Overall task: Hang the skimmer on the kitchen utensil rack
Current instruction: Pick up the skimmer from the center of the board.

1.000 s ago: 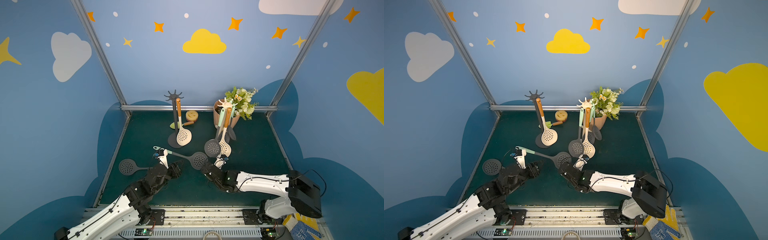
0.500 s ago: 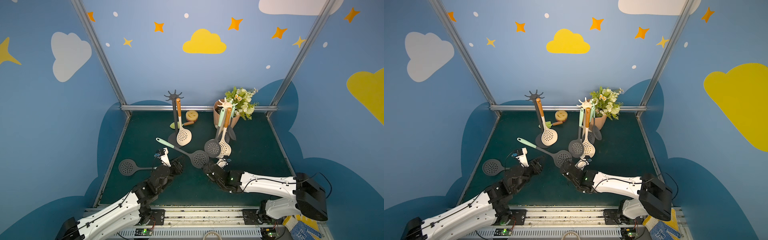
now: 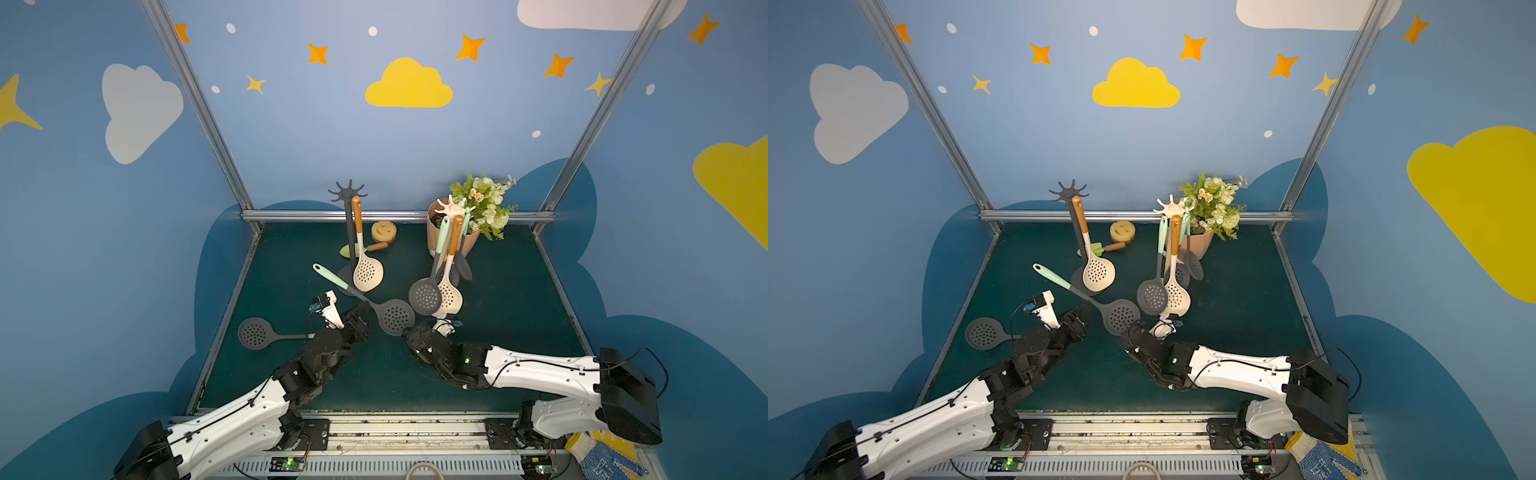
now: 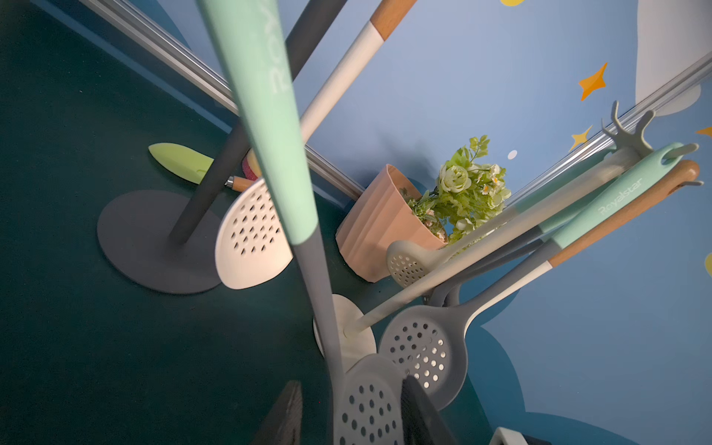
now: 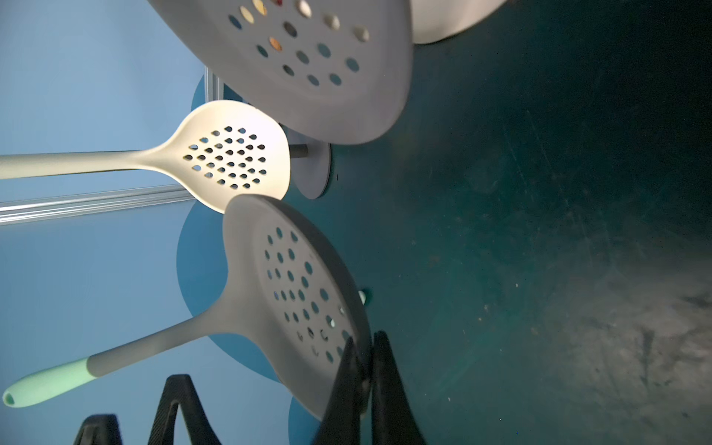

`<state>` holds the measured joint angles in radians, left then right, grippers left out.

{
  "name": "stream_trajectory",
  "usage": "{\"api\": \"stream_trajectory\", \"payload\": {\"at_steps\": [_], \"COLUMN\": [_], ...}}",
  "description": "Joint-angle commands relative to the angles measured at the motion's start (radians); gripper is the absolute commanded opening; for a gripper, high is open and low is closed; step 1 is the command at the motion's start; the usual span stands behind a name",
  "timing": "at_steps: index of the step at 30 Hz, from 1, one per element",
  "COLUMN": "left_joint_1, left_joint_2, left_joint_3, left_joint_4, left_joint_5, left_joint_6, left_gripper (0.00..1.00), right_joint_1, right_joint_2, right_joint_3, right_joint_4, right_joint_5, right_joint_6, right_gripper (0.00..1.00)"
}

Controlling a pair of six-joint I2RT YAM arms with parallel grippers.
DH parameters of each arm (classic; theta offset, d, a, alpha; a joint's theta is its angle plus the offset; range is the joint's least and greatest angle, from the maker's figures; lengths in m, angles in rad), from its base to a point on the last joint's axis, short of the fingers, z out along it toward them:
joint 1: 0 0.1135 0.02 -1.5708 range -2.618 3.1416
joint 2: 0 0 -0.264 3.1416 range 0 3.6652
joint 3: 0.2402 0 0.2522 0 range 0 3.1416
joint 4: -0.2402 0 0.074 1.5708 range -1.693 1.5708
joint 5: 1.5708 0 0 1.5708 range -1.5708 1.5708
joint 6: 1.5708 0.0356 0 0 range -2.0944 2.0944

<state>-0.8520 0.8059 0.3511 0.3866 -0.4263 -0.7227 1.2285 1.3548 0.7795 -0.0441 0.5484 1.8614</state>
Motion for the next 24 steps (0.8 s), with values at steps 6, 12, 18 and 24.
{"api": "stream_trajectory", "payload": {"at_steps": [6,12,18,24], "left_joint_1": [0.000,0.011,0.036,0.071], "left_joint_2": [0.076,0.121,0.159,0.151], "left_joint_3": [-0.004,0.009,0.028,0.052], "left_joint_4": [0.202,0.276,0.311,0.272], "left_joint_5": [-0.072,-0.087,-0.051,0.011], "left_joint_6": [0.060,0.098,0.113,0.119], "left_gripper": [0.38,0.32,0.17,0.03], "right_joint_1": [0.022,0.027,0.029,0.034], "right_joint_2": [-0.048,-0.062,-0.074,-0.100], "right_joint_3": [-0.011,-0.022,-0.028,-0.033], "right_joint_4": [0.051,0.064,0.069,0.044], "right_joint_5": [-0.002,-0.014,-0.022,-0.001], "right_joint_6": [0.089,0.126,0.130,0.099], "right_gripper": [0.00,0.00,0.00,0.00]}}
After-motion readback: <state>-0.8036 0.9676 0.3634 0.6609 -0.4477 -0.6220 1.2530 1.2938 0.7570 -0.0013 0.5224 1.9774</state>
